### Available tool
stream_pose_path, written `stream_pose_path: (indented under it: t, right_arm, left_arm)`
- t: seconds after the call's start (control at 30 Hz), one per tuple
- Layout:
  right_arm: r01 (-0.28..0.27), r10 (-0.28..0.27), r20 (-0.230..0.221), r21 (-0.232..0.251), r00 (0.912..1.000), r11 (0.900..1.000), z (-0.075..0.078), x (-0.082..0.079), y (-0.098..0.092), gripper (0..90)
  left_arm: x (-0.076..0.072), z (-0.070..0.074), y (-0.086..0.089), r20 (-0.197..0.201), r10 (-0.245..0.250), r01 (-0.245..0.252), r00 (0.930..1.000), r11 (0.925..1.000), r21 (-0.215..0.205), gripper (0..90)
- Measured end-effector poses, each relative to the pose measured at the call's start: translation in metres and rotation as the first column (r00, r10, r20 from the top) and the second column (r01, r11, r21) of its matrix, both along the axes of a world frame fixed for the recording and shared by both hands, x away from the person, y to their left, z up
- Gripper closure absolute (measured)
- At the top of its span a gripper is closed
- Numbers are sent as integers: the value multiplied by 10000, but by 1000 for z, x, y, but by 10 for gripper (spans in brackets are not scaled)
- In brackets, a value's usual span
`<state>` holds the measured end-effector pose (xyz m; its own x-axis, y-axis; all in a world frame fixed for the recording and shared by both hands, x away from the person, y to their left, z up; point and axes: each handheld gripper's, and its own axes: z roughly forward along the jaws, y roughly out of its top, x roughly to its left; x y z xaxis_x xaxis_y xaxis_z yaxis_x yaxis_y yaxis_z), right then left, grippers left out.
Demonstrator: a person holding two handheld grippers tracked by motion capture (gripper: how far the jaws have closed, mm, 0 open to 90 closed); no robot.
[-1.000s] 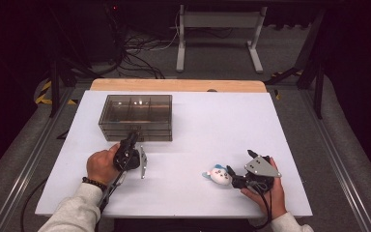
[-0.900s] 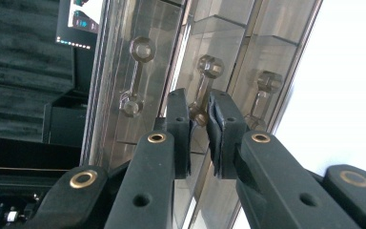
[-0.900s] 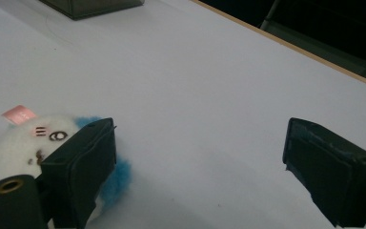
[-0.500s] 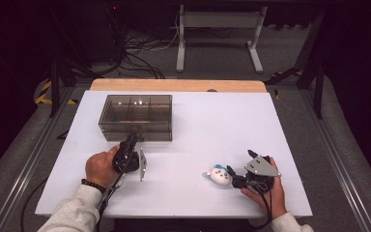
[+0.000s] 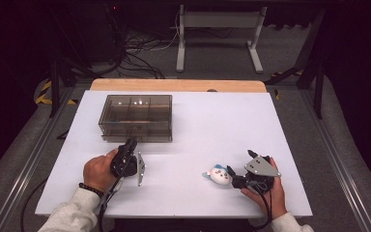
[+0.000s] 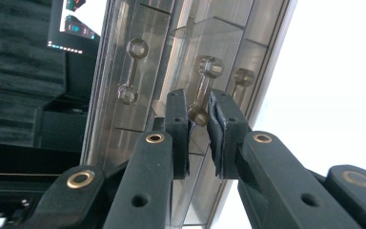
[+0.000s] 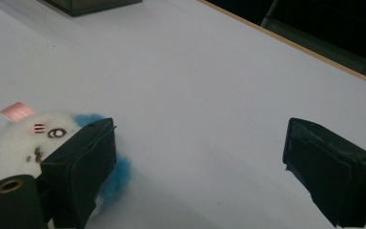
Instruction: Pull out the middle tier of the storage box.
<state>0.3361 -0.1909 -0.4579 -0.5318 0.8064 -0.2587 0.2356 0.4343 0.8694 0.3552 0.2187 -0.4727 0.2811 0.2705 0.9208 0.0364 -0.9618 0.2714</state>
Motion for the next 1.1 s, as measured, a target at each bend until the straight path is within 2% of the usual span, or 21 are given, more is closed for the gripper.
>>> stream_pose_path:
  t: [0.2,0.27,0.37,0.4,0.43,0.47,0.5,0.57,0.6,0.63,0.67,0.73,0.77,0.8,0.83,0.87,0.9,1.0,1.03,1.07,1.1]
  right_arm:
    - [26,-26,4,19,10000,10000,0,0,-1,117]
    - [49,-49,21,41,10000,10000,1,0,-1,117]
    - [54,-54,24,50,10000,10000,1,0,-1,117]
    - [40,-40,26,51,10000,10000,1,0,-1,117]
    - [40,-40,26,51,10000,10000,1,0,-1,117]
    - [34,-34,32,40,10000,10000,1,0,-1,117]
    - [34,-34,32,40,10000,10000,1,0,-1,117]
    - [38,-38,29,37,10000,10000,1,0,-1,117]
    - [26,-26,36,37,10000,10000,1,0,-1,117]
    - [26,-26,36,37,10000,10000,1,0,-1,117]
    - [24,-25,39,35,10000,10000,1,0,-1,117]
    - [23,-23,30,34,10000,10000,1,0,-1,117]
    - [23,-23,30,34,10000,10000,1,0,-1,117]
    - [21,-21,42,29,10000,10000,1,-1,-1,117]
    - [21,-21,42,29,10000,10000,1,-1,-1,117]
    - [21,-21,32,28,10000,10000,1,-1,-1,117]
    - [24,-24,23,20,10000,10000,1,0,-1,117]
    - [6,-6,17,7,10000,10000,0,0,-1,117]
    - [6,-6,17,7,10000,10000,0,0,-1,117]
    - [0,0,24,7,10000,10000,0,0,0,117]
    - [0,0,24,7,10000,10000,0,0,0,117]
  left_arm:
    - [-5,5,3,-395,-245,220,9989,9978,-620,765]
    - [-8,7,5,-587,-505,431,9970,9918,-1199,763]
    - [-11,10,7,-697,-684,578,9952,9878,-1444,762]
    - [-12,13,9,-717,-854,721,9938,9826,-1709,762]
    - [-12,13,9,-717,-854,721,9938,9826,-1709,762]
    - [-13,15,11,-836,-929,738,9922,9753,-2082,763]
    - [-13,15,11,-836,-929,738,9922,9753,-2082,772]
    - [-13,19,14,-911,-966,725,9911,9686,-2380,781]
    - [-13,21,17,-1037,-963,644,9899,9591,-2758,798]
    - [-13,21,17,-1037,-963,644,9899,9591,-2758,809]
    - [-13,24,20,-1107,-942,538,9894,9447,-3235,814]
    - [-12,28,23,-1083,-914,465,9899,9313,-3612,814]
    - [-12,28,23,-1083,-914,465,9899,9313,-3612,817]
    - [-12,32,26,-1072,-917,428,9900,9195,-3907,830]
    - [-12,32,26,-1072,-917,428,9900,9195,-3907,841]
    - [-11,35,29,-1114,-931,378,9894,9059,-4217,852]
    - [-11,35,29,-1114,-931,378,9894,9059,-4217,857]
    - [-10,41,33,-1152,-971,315,9886,8809,-4722,881]
    - [-10,43,35,-1199,-988,269,9879,8689,-4943,881]
    - [-9,47,38,-1225,-971,179,9877,8489,-5283,896]
    - [-9,47,38,-1225,-971,179,9877,8489,-5283,897]
